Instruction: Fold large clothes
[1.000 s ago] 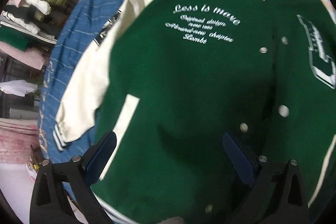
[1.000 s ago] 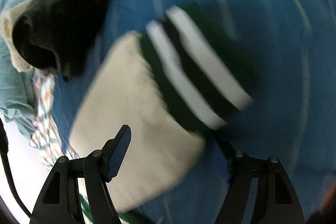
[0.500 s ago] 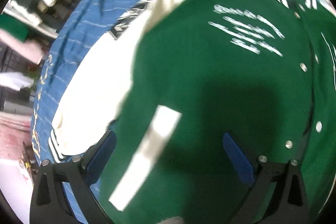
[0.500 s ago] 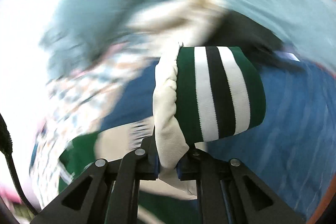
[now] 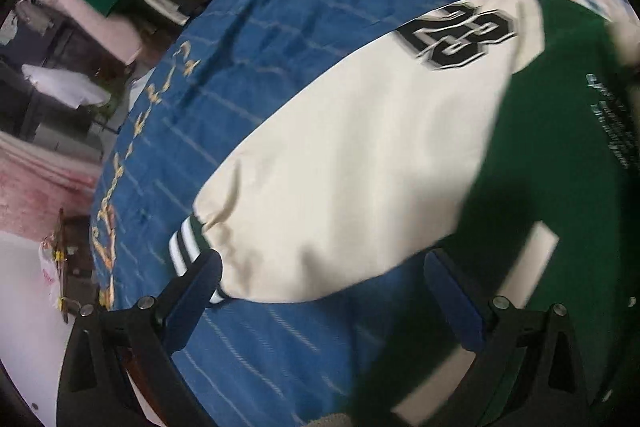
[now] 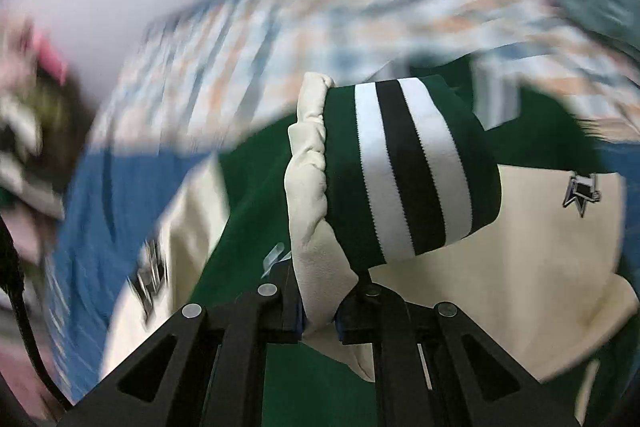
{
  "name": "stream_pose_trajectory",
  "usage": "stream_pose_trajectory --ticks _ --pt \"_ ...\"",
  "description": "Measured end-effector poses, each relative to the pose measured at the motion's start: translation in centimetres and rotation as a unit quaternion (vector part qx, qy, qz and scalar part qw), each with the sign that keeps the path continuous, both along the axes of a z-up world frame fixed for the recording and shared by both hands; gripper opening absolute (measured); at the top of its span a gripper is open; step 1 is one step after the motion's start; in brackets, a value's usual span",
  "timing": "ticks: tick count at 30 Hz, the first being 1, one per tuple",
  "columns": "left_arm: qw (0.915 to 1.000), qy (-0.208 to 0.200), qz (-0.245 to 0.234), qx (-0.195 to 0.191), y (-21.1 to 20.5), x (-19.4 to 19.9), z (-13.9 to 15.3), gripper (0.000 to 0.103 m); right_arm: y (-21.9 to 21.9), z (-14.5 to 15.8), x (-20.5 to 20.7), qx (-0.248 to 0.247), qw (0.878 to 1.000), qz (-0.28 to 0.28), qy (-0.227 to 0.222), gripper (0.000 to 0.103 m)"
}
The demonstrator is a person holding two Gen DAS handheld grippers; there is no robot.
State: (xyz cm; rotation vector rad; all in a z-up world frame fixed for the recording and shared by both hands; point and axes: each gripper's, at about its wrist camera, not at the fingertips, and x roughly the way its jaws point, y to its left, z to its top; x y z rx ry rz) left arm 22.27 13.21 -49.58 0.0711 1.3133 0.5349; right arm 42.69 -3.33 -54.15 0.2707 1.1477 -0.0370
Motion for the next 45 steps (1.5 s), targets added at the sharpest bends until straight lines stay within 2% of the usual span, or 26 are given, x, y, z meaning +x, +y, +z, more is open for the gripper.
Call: stream_pose_trajectory --ticks 3,4,5,6,7,9,11,12,14,17,19,20,21,22,23,24,27,31,34,35,36,37,38,39,41,45 --pt "1.0000 -0.001 0.003 0.005 0.7 -0.6 0.3 0.103 8.0 -6.7 1.0 -0.066 0.991 0.074 0.094 0.015" --pt "1.0000 -0.002 0.002 0.004 0.8 -0.6 0.5 0.103 9.0 -7.9 1.0 -0.081 0.987 0.090 0.107 0.017" --pt "1.0000 -0.005 0.001 0.003 1.2 -0.6 0.6 0.103 9.4 -8.1 0.8 -0.084 0.987 0.102 0.096 0.018" --pt "1.0000 -0.008 -0.001 0.002 1.0 -0.6 0.9 0.103 9.1 -7.6 0.4 -0.050 0.989 0.110 0.089 0.029" --pt "0.9999 -0.010 -0.003 0.002 0.7 -0.5 1.1 0.103 8.4 -6.9 0.1 0.017 0.989 0.112 0.090 0.051" --pt "0.9999 -0.013 -0.005 -0.007 0.0 -0.1 1.7 0.103 6.4 -5.0 -1.7 0.118 0.984 0.097 0.087 0.072" --pt "0.9992 -0.021 -0.012 -0.031 -1.3 0.8 2.7 0.103 3.1 -2.4 -3.6 0.190 0.978 0.069 0.059 0.072" --pt "0.9987 -0.024 -0.018 -0.042 -2.0 1.2 3.1 0.103 0.8 -1.1 -4.9 0.205 0.977 0.043 0.043 0.072" --pt "0.9968 -0.038 -0.035 -0.062 -3.9 2.3 3.9 0.103 -4.7 0.7 -7.7 0.196 0.980 -0.030 0.020 0.072" --pt "0.9935 -0.045 -0.052 -0.090 -6.4 4.7 3.7 0.103 -12.7 -0.2 -11.3 0.149 0.978 -0.148 0.013 0.067" --pt "0.9926 -0.040 -0.048 -0.104 -7.3 6.2 2.9 0.103 -16.8 -2.4 -11.7 0.113 0.973 -0.198 0.036 0.036" --pt "0.9922 -0.040 -0.045 -0.109 -7.7 6.9 2.4 0.103 -18.7 -4.7 -12.3 0.088 0.970 -0.218 0.067 0.035" --pt "0.9920 -0.037 -0.043 -0.113 -8.0 7.6 1.9 0.103 -20.1 -8.6 -13.2 0.068 0.960 -0.238 0.132 0.020" --pt "0.9914 -0.033 -0.041 -0.120 -8.3 8.4 1.4 0.103 -21.1 -10.6 -14.0 0.072 0.952 -0.246 0.170 0.005" --pt "0.9903 -0.034 -0.039 -0.129 -8.4 8.9 1.0 0.103 -20.9 -13.7 -15.3 0.112 0.942 -0.240 0.205 0.004" --pt "0.9893 -0.035 -0.037 -0.137 -8.4 9.4 0.7 0.103 -20.5 -14.5 -15.9 0.117 0.944 -0.230 0.208 0.004" --pt "0.9798 -0.047 -0.027 -0.192 -8.3 10.6 -0.2 0.103 -18.1 -14.6 -16.8 0.105 0.953 -0.198 0.205 0.009" --pt "0.9600 -0.064 0.004 -0.272 -8.1 12.8 -1.8 0.103 -16.6 -15.2 -17.3 0.168 0.944 -0.221 0.178 0.029" --pt "0.9533 -0.074 0.005 -0.293 -9.1 15.2 -3.0 0.102 -15.5 -15.4 -17.3 0.180 0.942 -0.235 0.161 0.030" --pt "0.9567 -0.076 0.000 -0.281 -9.6 16.0 -3.2 0.082 -15.3 -14.8 -17.5 0.182 0.941 -0.237 0.157 0.030" --pt "0.9572 -0.086 -0.013 -0.276 -10.1 16.8 -3.2 0.041 -14.8 -14.8 -17.6 0.182 0.941 -0.239 0.155 0.030" --pt "0.9584 -0.088 -0.033 -0.269 -10.7 17.6 -3.2 0.020 -14.0 -14.6 -17.6 0.181 0.942 -0.240 0.148 0.030" --pt "0.9610 -0.088 -0.042 -0.259 -11.0 18.1 -2.9 0.015 -13.6 -13.3 -18.3 0.181 0.943 -0.239 0.143 0.030" --pt "0.9593 -0.102 -0.047 -0.259 -10.8 18.1 -2.1 0.013 -13.2 -12.4 -19.2 0.181 0.945 -0.237 0.136 0.030" --pt "0.9594 -0.143 -0.048 -0.239 -9.8 17.5 0.6 0.013 -12.6 -10.5 -18.9 0.181 0.947 -0.240 0.117 0.030" --pt "0.9551 -0.221 -0.010 -0.198 -5.2 14.7 6.1 0.013 -13.5 -8.5 -18.7 0.181 0.948 -0.250 0.085 0.030"
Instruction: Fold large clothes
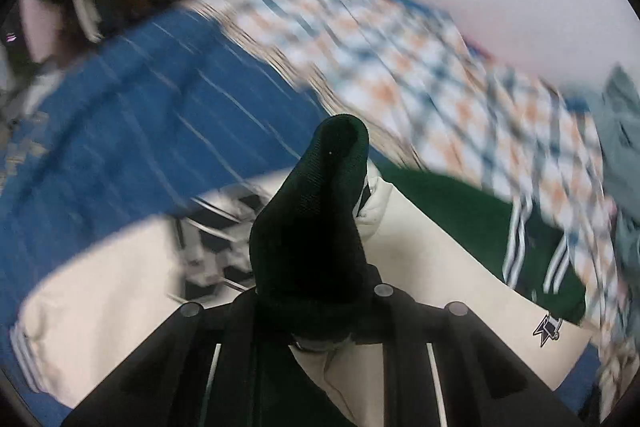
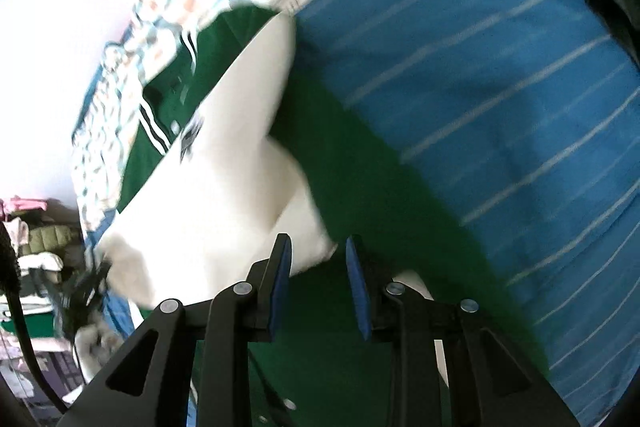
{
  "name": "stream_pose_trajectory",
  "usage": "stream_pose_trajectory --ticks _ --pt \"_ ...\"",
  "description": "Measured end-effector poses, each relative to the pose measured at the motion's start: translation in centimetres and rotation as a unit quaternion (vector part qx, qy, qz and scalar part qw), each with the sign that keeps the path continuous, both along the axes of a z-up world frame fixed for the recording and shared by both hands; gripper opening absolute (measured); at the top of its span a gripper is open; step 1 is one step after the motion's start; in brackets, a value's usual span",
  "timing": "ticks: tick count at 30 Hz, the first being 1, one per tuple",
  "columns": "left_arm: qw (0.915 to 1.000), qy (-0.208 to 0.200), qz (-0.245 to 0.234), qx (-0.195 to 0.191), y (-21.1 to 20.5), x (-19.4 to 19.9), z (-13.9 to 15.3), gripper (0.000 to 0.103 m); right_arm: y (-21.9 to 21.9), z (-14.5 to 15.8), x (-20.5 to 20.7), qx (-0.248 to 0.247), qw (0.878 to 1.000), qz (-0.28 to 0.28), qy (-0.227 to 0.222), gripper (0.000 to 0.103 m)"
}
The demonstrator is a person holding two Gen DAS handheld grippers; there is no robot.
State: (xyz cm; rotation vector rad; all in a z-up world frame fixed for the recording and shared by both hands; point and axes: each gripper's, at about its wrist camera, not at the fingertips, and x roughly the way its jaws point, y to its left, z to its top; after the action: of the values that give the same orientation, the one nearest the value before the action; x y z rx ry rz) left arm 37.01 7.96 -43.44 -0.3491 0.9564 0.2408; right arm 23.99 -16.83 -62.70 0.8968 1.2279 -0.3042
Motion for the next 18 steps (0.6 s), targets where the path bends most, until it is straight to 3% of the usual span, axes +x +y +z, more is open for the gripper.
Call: stream_pose_trajectory --ticks 2,5,7,8,9,10,12,14,15,18 --pt "0.9999 0.008 0.013 -0.003 1.6 -0.4 0.0 0.013 1.4 -0.8 1.8 0.003 1.000 0.016 -0.008 0.030" --pt "0.9987 0.045 0.021 -0.010 2.8 -0.6 -2.3 0.013 3.0 -3.0 5.5 0.012 0.998 0.059 -0.005 0.030" --pt "0.9976 0.066 0.019 -0.013 2.9 -0.6 -3.9 0.013 4.4 -7.1 8.2 -0.015 0.995 0.089 0.052 0.029" --pt "0.9973 0.071 0.019 -0.010 2.9 -0.9 -4.4 0.013 5.8 -10.4 9.2 -0.030 0.989 0.105 0.103 0.029" --pt "0.9973 0.070 0.018 -0.009 2.8 -0.8 -4.6 0.013 6.4 -10.8 9.6 -0.038 0.989 0.098 0.104 0.029" --pt "0.9974 0.069 0.015 -0.009 2.8 -0.7 -4.8 0.013 7.0 -10.4 10.0 -0.046 0.988 0.101 0.107 0.031" --pt "0.9978 0.065 0.010 -0.010 2.7 -0.7 -4.6 0.013 8.6 -8.0 10.4 -0.065 0.988 0.126 0.068 0.033" --pt "0.9982 0.059 -0.003 0.001 2.2 -0.7 -4.0 0.014 9.8 -6.0 9.6 -0.076 0.992 0.100 0.021 0.053" --pt "0.9984 0.056 -0.008 0.004 2.1 -0.6 -3.8 0.014 9.8 -5.6 9.1 -0.085 0.992 0.090 0.014 0.068" --pt "0.9985 0.050 -0.017 0.011 2.1 -0.2 -3.2 0.014 10.3 -5.7 11.0 -0.088 0.992 0.089 0.011 0.069"
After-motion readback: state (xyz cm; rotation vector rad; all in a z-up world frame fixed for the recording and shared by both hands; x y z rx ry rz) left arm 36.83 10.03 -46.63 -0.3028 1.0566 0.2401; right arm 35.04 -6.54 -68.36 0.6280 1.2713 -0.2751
